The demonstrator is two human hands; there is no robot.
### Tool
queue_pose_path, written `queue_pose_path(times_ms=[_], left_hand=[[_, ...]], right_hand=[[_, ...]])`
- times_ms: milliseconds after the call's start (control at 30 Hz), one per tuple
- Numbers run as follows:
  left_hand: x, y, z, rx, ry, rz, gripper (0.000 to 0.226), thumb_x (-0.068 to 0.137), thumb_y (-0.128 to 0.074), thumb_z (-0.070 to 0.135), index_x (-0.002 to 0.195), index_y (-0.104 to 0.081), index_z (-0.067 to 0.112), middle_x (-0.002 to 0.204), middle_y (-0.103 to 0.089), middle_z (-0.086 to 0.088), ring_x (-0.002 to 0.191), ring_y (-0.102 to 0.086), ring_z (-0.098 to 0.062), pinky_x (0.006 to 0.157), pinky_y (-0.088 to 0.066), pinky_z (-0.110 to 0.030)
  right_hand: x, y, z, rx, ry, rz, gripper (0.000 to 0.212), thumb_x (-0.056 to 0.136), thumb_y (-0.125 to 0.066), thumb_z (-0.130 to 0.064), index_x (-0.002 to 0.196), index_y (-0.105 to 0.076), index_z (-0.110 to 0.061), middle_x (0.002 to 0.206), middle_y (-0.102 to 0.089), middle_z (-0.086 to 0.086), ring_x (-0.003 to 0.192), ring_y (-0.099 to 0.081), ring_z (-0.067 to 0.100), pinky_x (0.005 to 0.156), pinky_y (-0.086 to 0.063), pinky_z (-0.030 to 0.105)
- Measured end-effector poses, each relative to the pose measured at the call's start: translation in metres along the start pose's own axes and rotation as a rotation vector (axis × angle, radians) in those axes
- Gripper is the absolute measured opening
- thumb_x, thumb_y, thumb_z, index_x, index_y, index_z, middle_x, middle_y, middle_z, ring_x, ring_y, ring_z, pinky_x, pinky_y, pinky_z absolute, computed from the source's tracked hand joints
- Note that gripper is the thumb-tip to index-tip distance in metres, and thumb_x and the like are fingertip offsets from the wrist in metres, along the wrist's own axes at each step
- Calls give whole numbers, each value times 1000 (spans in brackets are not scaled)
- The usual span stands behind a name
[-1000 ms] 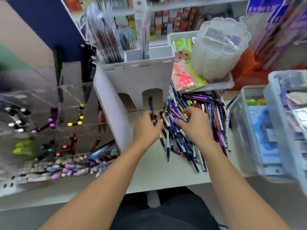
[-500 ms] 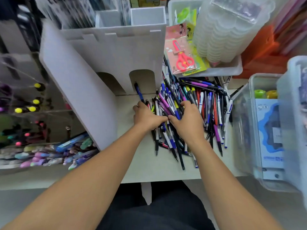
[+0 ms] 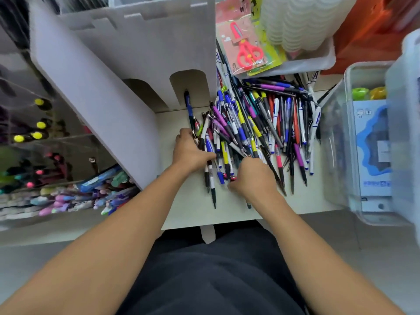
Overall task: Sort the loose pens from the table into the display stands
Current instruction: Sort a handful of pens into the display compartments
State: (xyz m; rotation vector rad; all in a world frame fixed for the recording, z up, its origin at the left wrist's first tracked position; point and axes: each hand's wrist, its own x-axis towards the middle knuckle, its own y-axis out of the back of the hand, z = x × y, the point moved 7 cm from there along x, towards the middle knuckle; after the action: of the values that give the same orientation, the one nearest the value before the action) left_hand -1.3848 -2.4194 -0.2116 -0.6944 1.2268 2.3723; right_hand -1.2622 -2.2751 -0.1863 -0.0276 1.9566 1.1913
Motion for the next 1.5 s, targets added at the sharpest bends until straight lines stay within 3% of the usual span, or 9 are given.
queue_pose_path(times_ms=[300, 400, 533, 767, 867, 967, 1067, 1233, 1500], left_hand=[[-17, 15, -24, -41, 54, 92, 99, 72, -86, 46, 147, -33, 10, 144, -39, -11, 126, -48, -28, 97, -43, -33], [-37, 7, -34, 48, 112, 5, 115, 64, -91, 49, 149, -23, 14, 145, -36, -11, 130, -46, -30, 95, -44, -35], [-48, -5, -39, 58, -4, -42, 101, 68, -87, 9, 146, -24, 19, 126, -45, -7, 111, -56, -31, 80, -41, -30], [-34, 20, -52, -164, -24, 108, 64, 83, -80, 11, 137, -47, 9, 99, -58, 0, 81, -62, -16, 65, -45, -14], [-36, 29, -43, -148, -68, 193, 63, 85, -78, 27, 137, -49, 8, 112, -55, -4, 97, -63, -23, 79, -51, -23], [-35, 25, -26, -40, 6, 196, 102, 75, -76, 61, 150, -32, 10, 144, -37, -12, 133, -42, -30, 109, -40, -40], [-19, 19, -10, 124, 164, 141, 130, 64, -73, 79, 156, -15, 6, 157, -21, -17, 146, -21, -36, 115, -31, -46], [3, 5, 17, 296, 172, 123, 136, 57, -85, 68, 154, -14, 3, 151, -26, -16, 135, -33, -35, 101, -44, -40], [9, -3, 26, 148, 92, 125, 94, 72, -88, 27, 141, -28, 5, 138, -44, -16, 121, -53, -38, 95, -50, -41]], right_hand=[[-2, 0, 9, 19, -40, 228, 25, 84, -75, -17, 92, -52, -11, 68, -46, -2, 58, -47, 20, 43, -25, 27], [-6, -4, 10, -42, -34, 215, 25, 87, -69, -9, 77, -46, -12, 68, -47, 0, 60, -48, 23, 50, -32, 29], [-2, -20, -5, 100, -8, 161, 34, 83, -68, -9, 59, -45, -14, 59, -49, 4, 51, -48, 18, 44, -28, 25], [14, -27, -36, 481, 17, 135, 36, 83, -82, -25, 69, -62, 1, 62, -63, 12, 55, -56, 21, 57, -49, 29], [14, -19, -31, 448, 22, 196, 32, 87, -79, -29, 78, -66, -1, 67, -66, 11, 62, -63, 23, 63, -52, 32], [7, -2, -21, 442, 60, 302, 25, 90, -76, -31, 99, -71, -9, 76, -67, 1, 69, -63, 13, 68, -50, 25], [-1, 13, -11, 462, 110, 391, 19, 93, -70, -28, 105, -72, -13, 84, -68, -5, 75, -61, 7, 70, -52, 23], [-2, 14, 0, 508, 143, 394, 14, 91, -70, -30, 97, -73, -17, 79, -67, -8, 73, -63, 6, 66, -53, 28], [-3, 4, 7, 519, 150, 364, 11, 89, -71, -29, 89, -72, -18, 72, -65, -11, 69, -62, 6, 66, -52, 28]])
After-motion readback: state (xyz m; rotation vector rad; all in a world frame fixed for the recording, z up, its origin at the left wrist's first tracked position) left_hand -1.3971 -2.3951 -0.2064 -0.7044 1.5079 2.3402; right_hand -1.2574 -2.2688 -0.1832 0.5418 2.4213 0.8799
